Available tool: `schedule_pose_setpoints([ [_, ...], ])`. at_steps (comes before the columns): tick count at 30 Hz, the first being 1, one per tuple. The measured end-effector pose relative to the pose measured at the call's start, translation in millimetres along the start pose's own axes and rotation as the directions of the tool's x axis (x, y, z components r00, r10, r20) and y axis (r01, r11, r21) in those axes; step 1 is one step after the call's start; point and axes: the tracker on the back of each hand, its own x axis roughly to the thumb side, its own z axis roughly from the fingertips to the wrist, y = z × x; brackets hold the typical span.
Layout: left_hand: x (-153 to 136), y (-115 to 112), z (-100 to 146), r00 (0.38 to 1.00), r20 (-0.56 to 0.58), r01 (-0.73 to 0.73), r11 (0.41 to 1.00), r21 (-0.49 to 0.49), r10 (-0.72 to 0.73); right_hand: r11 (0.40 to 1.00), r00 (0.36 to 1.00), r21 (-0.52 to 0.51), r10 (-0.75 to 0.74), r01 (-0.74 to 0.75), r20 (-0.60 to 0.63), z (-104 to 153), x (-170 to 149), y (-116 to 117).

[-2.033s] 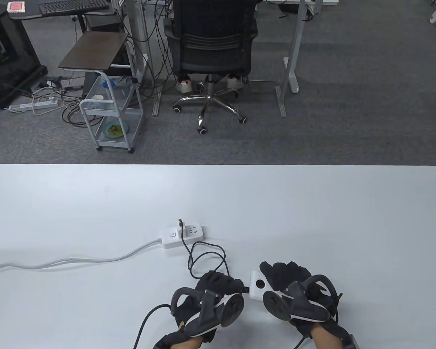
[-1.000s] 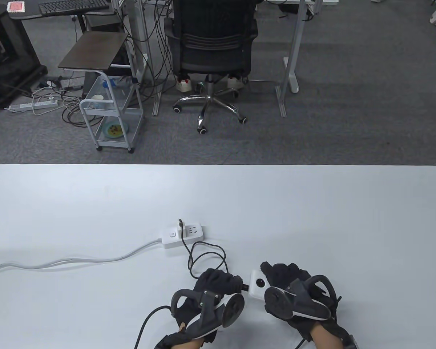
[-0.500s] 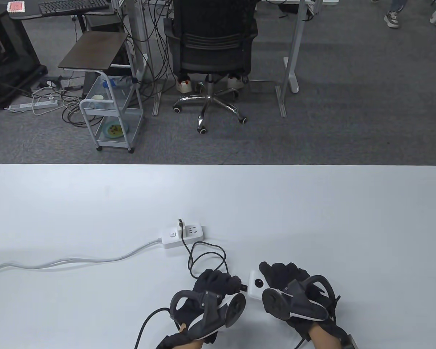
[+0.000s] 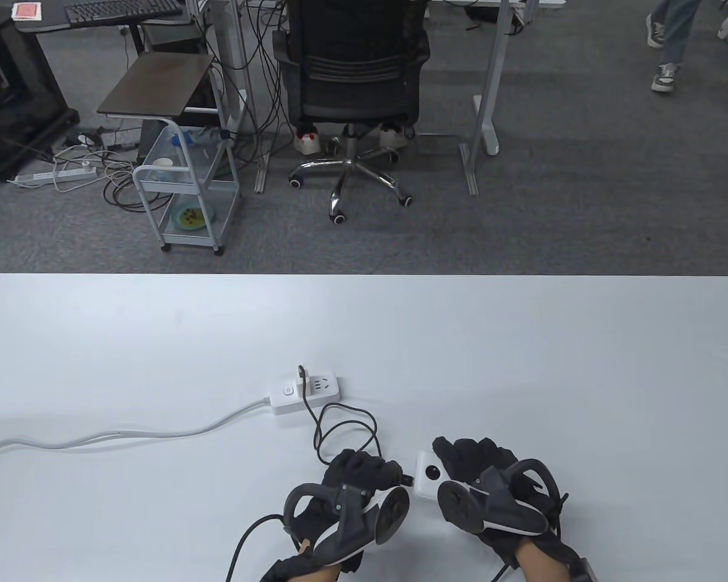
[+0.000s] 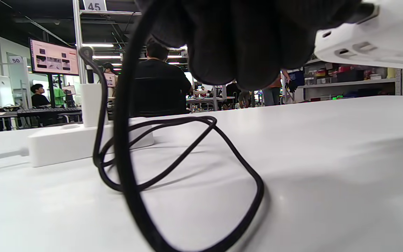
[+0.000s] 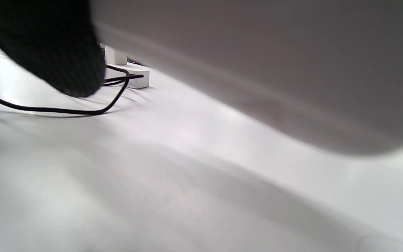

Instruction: Unplug the charger and disconnect the battery pack

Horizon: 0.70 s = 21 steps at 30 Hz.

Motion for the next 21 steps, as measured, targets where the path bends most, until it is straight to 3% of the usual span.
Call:
schedule_pose_setpoints([
  [4,-14.4,1.1,0.3,0.996,-0.058,0.073,0.997,0.032,-0.071,1.000,1.000,0.031,0.003,-0.003,-0.012,5.4,-7.0,5.3],
  [8,-31.0,0.2,1.1,0.997,-0.075,-0.031,1.000,-0.001,0.030,0.999,0.999,0.034,-0.013,0.014,-0.041,6.9,-14.9,6.2],
  [21,-23.3,-1.9,1.6,0.999,-0.049,-0.004,1.000,-0.012,0.003,0.999,1.000,0.032,0.012,-0.011,-0.012,5.9,-8.2,5.2],
])
